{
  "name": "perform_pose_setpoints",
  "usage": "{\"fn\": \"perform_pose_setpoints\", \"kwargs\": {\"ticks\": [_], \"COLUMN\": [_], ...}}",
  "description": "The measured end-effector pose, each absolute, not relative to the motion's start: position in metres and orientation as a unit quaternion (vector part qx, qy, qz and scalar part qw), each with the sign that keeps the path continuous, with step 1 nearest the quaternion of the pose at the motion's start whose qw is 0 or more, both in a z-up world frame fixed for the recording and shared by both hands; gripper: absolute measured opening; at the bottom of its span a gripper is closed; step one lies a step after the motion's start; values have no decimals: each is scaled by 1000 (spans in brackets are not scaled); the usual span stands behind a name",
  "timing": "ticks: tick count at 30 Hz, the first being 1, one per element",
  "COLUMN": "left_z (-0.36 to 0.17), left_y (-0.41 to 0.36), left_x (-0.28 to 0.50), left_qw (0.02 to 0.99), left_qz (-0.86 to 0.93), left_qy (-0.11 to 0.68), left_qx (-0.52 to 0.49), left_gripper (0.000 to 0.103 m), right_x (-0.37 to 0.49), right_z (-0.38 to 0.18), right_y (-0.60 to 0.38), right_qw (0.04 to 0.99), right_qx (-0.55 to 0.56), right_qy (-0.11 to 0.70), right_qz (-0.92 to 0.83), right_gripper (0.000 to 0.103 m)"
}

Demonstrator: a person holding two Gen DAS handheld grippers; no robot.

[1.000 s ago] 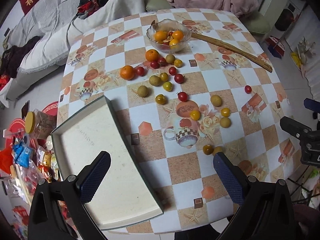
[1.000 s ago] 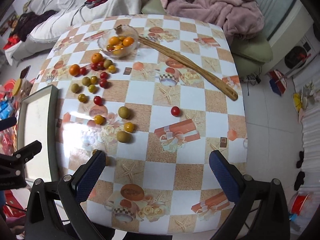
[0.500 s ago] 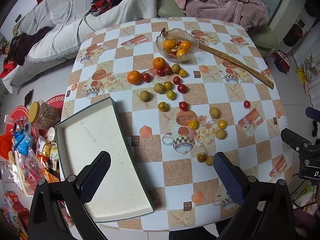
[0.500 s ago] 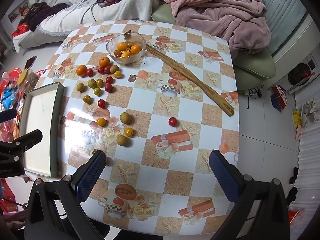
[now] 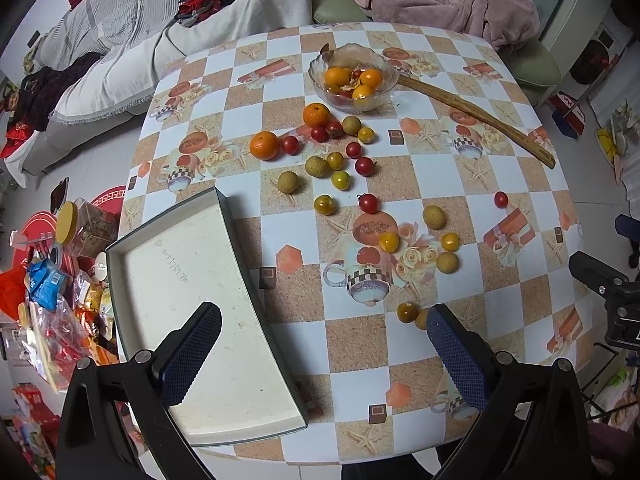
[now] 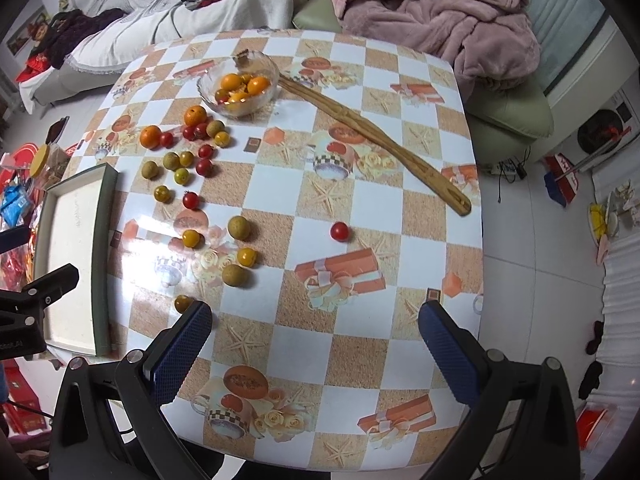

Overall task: Organize fruits
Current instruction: 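Move both tools over the scattered fruit on the table, then grasp a yellow cherry tomato with the left tool while the right tool grasps a red cherry tomato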

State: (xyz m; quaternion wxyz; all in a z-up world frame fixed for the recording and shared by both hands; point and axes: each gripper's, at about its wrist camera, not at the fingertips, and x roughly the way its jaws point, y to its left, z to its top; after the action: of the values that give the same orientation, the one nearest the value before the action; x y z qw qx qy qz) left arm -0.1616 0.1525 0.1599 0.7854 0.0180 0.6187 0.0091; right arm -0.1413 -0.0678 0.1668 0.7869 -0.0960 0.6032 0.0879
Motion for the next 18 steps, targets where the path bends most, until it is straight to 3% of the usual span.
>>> {"fn": "perform_pose_setpoints", "kwargs": {"ticks": [18], "left_z": [51], "left_y": [115], "left_x": [-107], "left_qw": [776], "left_qz": [20], "left_qy": [630], "left_qx": [5], "left_gripper": [103], "right_x": [-89], "right_z": [70], "right_y": [-96], "right_qw": [757], "right_qx": [-39], "right_qy": [649], "right_qz": [66], "right_gripper": [103]}}
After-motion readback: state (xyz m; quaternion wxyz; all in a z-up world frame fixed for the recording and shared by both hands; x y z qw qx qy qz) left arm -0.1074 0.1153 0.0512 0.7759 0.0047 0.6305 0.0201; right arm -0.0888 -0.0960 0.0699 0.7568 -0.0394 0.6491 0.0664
